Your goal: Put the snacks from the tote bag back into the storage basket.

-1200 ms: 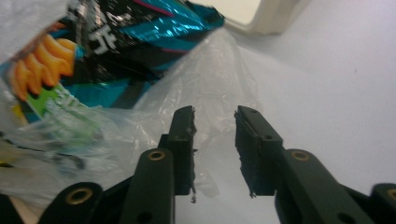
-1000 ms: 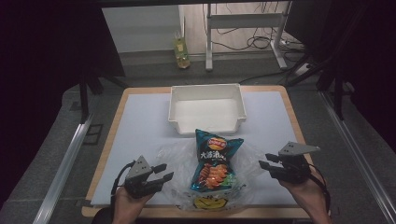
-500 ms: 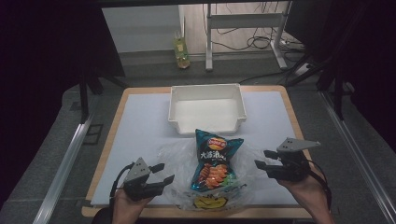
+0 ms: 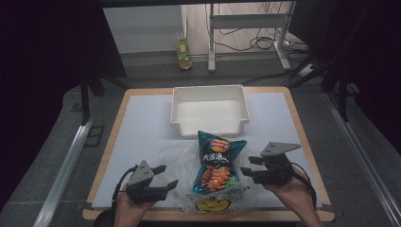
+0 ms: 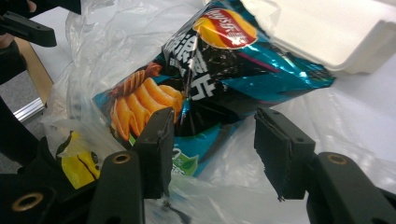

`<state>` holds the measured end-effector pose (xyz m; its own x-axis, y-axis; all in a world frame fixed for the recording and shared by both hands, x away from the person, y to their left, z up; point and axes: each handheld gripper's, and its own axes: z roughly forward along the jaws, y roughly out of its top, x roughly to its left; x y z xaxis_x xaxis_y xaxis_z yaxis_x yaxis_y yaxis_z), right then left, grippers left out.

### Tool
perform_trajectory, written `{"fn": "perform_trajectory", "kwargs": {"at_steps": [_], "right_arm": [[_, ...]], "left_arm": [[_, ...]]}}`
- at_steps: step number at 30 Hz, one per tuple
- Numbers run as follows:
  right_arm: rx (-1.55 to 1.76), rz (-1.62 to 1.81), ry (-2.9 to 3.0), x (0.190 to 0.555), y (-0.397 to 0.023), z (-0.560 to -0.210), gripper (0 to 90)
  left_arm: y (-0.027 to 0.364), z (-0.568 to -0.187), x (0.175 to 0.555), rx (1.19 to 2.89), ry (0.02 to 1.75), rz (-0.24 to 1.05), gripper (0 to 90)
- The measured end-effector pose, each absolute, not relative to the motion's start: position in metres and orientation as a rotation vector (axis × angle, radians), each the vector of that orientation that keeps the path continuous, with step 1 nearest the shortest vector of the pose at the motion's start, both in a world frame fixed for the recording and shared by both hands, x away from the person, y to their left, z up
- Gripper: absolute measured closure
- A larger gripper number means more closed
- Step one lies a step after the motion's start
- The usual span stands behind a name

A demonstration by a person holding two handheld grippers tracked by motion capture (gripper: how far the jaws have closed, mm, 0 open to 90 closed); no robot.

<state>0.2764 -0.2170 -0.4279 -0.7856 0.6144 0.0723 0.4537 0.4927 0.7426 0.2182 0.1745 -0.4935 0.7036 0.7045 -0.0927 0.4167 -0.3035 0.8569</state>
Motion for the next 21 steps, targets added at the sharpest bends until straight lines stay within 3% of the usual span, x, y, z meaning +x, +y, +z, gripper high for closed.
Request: {"fn": "perform_trajectory", "kwargs": {"at_steps": [11, 21], "right_arm": [[0.9, 1.153, 2.59, 0.286, -0.195, -0.446, 46.9], [0.919, 1.176, 2.623, 0.296, -0.177, -0.46, 54.0]], "left_arm": [[0.174, -0.496, 0.22, 1.941, 0.863, 0.375, 24.4], [0.173, -0.499, 0.221, 1.959, 0.86, 0.366, 24.1]]}}
